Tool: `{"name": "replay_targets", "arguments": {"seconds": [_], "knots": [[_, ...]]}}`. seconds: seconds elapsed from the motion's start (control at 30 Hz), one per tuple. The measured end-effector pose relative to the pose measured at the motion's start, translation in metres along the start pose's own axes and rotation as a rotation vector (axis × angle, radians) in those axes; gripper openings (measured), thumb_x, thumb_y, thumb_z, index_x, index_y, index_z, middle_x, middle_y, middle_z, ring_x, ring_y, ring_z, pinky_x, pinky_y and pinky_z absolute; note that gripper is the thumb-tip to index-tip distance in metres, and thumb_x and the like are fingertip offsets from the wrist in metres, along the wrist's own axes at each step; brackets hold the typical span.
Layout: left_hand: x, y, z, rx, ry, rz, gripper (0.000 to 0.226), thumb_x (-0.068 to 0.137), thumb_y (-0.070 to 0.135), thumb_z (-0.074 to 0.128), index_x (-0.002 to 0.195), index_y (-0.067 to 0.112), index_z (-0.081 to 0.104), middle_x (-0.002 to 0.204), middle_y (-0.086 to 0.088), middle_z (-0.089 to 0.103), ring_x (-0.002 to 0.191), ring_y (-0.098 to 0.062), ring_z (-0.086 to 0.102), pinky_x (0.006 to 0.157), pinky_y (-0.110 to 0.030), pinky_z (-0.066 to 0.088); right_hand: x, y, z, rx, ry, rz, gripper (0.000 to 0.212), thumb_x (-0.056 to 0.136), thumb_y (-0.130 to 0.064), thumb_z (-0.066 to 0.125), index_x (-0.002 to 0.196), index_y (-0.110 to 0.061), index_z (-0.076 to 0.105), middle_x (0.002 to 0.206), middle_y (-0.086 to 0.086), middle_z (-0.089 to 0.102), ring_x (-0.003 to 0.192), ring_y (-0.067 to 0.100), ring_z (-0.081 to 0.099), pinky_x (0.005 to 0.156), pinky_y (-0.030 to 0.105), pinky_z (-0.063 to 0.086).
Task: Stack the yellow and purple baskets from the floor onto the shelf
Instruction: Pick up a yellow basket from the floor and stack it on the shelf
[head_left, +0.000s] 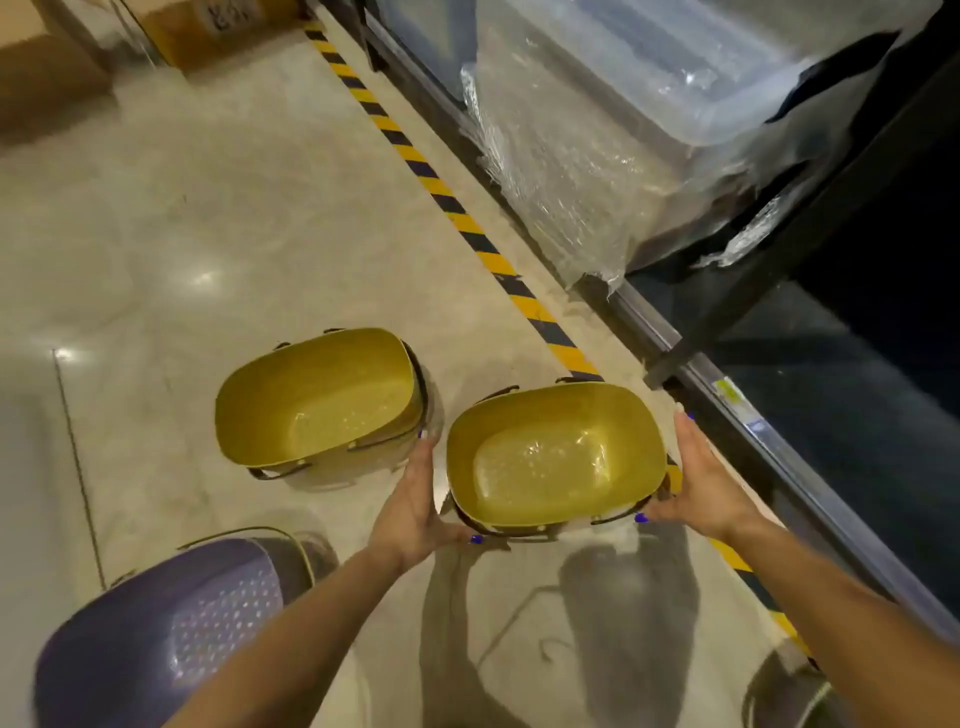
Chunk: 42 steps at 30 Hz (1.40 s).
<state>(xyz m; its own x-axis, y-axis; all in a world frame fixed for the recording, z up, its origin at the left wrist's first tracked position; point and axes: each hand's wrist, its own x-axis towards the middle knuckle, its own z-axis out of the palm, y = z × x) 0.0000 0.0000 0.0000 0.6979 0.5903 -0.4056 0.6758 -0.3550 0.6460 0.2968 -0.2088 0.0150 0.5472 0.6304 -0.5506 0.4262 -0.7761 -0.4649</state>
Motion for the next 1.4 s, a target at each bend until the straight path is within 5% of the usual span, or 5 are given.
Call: {"name": "replay_targets", "arguments": {"seconds": [0.47, 0.6, 0.77, 0.9, 1.4], "knots": [[0.005, 0.046, 0.005, -0.201, -0.044, 0.072, 0.12, 0.063, 0.038, 0.087, 0.135, 0.07, -0.004, 0.129, 0.061, 0.021, 0.12, 0.03, 0.028, 0.092, 0.004, 0.028, -0.041, 0.038, 0.025, 0.358, 0.15, 0.045, 0.121, 0.065, -0.035, 0.087, 0.15, -0.043, 0.001, 0.129, -0.017, 0.048, 0.114, 0.012, 0.049, 0.088, 0.031, 0.045], [-0.018, 0.127, -0.021, -0.1, -0.138, 0.163, 0.125, 0.064, 0.039, 0.087, 0.148, 0.048, -0.004, 0.149, 0.033, 0.027, 0.135, 0.008, 0.03, 0.11, -0.015, 0.03, -0.122, 0.044, -0.026, 0.411, 0.209, 0.131, 0.125, 0.063, -0.039, 0.088, 0.149, -0.048, -0.002, 0.145, -0.005, 0.046, 0.124, 0.028, 0.05, 0.096, 0.048, 0.047], [-0.063, 0.248, -0.014, -0.007, -0.267, 0.217, 0.132, 0.062, 0.039, 0.085, 0.147, 0.029, -0.016, 0.157, 0.009, 0.016, 0.145, -0.022, 0.024, 0.114, -0.038, 0.03, -0.251, 0.078, -0.093, 0.679, 0.331, 0.282, 0.11, 0.072, -0.018, 0.083, 0.147, -0.051, 0.008, 0.129, -0.009, 0.051, 0.1, 0.0, 0.054, 0.071, 0.005, 0.044], [-0.093, 0.338, 0.026, 0.042, -0.389, 0.313, 0.134, 0.064, 0.027, 0.09, 0.148, 0.034, -0.016, 0.159, 0.01, 0.018, 0.144, -0.02, 0.026, 0.109, -0.031, 0.031, -0.363, 0.127, -0.121, 0.74, 0.486, 0.359, 0.064, 0.087, -0.025, 0.068, 0.134, -0.059, 0.04, 0.129, -0.014, 0.059, 0.115, 0.015, 0.059, 0.079, 0.023, 0.054], [-0.202, 0.38, 0.252, 0.003, -0.684, 0.449, 0.109, 0.066, 0.037, 0.087, 0.138, 0.066, 0.011, 0.127, 0.051, 0.041, 0.113, 0.026, 0.042, 0.076, 0.005, 0.037, -0.519, 0.314, -0.03, 0.785, 0.505, 0.64, 0.115, 0.069, -0.026, 0.083, 0.151, -0.039, 0.003, 0.152, 0.0, 0.036, 0.134, 0.03, 0.04, 0.102, 0.048, 0.041]]}}
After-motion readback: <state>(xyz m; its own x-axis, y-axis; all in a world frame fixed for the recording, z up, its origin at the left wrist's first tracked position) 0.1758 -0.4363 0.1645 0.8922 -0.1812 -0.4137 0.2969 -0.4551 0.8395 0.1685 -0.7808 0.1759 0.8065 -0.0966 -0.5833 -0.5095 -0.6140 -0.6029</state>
